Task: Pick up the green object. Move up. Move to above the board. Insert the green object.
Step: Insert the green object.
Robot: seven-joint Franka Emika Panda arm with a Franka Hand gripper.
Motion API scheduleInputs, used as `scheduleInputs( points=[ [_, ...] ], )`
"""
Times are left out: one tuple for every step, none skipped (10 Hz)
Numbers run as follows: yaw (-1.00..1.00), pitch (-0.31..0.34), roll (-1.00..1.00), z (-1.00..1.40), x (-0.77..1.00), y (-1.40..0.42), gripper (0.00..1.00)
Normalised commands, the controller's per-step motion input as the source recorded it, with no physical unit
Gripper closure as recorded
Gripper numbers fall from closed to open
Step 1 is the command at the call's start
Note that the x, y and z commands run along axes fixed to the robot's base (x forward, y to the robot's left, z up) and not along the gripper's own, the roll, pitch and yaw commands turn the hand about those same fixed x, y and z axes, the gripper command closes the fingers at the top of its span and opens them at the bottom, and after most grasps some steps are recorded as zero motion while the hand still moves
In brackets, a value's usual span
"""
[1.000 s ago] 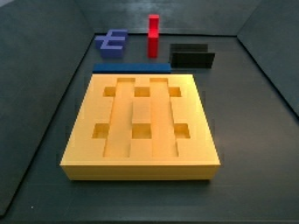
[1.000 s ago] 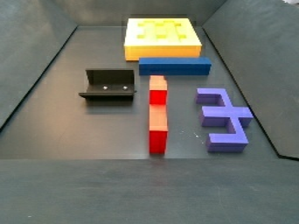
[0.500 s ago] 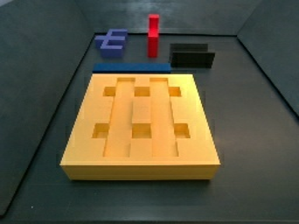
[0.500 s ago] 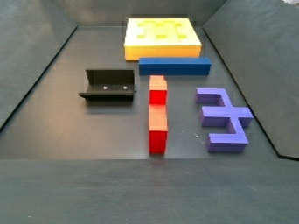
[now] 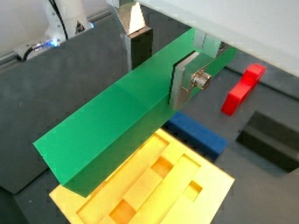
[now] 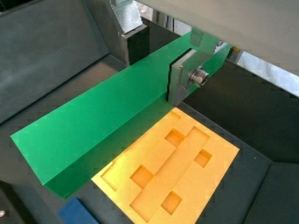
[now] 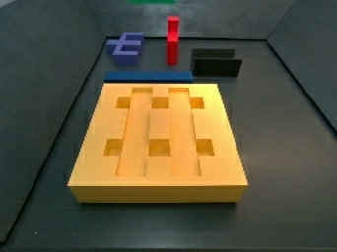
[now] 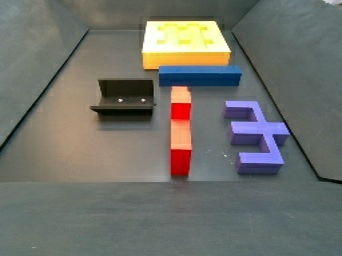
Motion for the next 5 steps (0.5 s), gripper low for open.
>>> scheduleInputs(
  points=[
    [0.0, 0.029, -0.22, -0.66, 0.0, -0.17, 1.0],
    [0.0, 0.026, -0.15, -0.79, 0.03, -0.15, 1.0],
    [0.0, 0.0, -0.01, -1.0, -0.2, 0.0, 1.0],
    [0.1, -0.056, 0.0, -1.0, -0.37, 0.03, 1.0],
    [0.12, -0.006, 0.09, -1.0, -0.43, 0.07, 1.0]
  ],
)
